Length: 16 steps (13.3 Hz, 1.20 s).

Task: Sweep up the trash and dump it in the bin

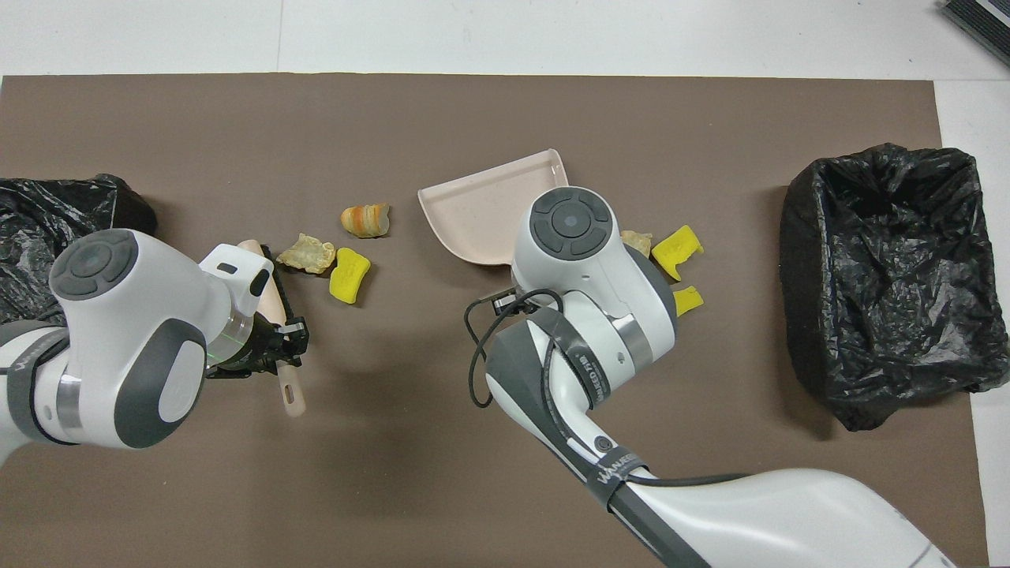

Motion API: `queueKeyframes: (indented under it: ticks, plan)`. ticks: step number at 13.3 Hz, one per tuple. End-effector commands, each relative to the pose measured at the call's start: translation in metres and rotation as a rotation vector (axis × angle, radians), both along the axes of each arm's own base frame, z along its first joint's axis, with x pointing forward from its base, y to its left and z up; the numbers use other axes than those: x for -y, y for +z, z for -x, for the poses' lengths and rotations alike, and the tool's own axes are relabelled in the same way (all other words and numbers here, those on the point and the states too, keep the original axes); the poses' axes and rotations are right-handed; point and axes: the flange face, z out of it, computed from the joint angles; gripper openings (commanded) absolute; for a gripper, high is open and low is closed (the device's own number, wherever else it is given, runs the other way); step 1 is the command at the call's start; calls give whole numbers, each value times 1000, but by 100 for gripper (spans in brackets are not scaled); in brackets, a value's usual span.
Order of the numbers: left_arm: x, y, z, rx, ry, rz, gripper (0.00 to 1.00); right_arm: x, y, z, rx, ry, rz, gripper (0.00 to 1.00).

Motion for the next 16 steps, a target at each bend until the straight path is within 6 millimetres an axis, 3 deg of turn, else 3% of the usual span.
queueKeyframes:
  ticks: [1,3,7,9,11,13,16]
  plan:
    - [-6,-1,14,4,-53,-29,0,34,43,3,24,226,35,0]
    - [-2,-17,10,10,-81,-60,0,38,38,6,16,430,60,0]
    - [9,-16,6,35,-137,-50,0,68,24,2,-45,810,36,0]
    - [17,-17,5,54,-193,-39,0,60,16,8,-50,856,34,0]
    - [36,-38,3,66,-262,-36,0,46,9,15,-58,875,41,0]
    - [51,-34,-1,95,-339,-20,0,34,3,23,-65,844,58,0]
    - [78,-33,9,101,-445,1,0,20,-7,33,-64,807,63,0]
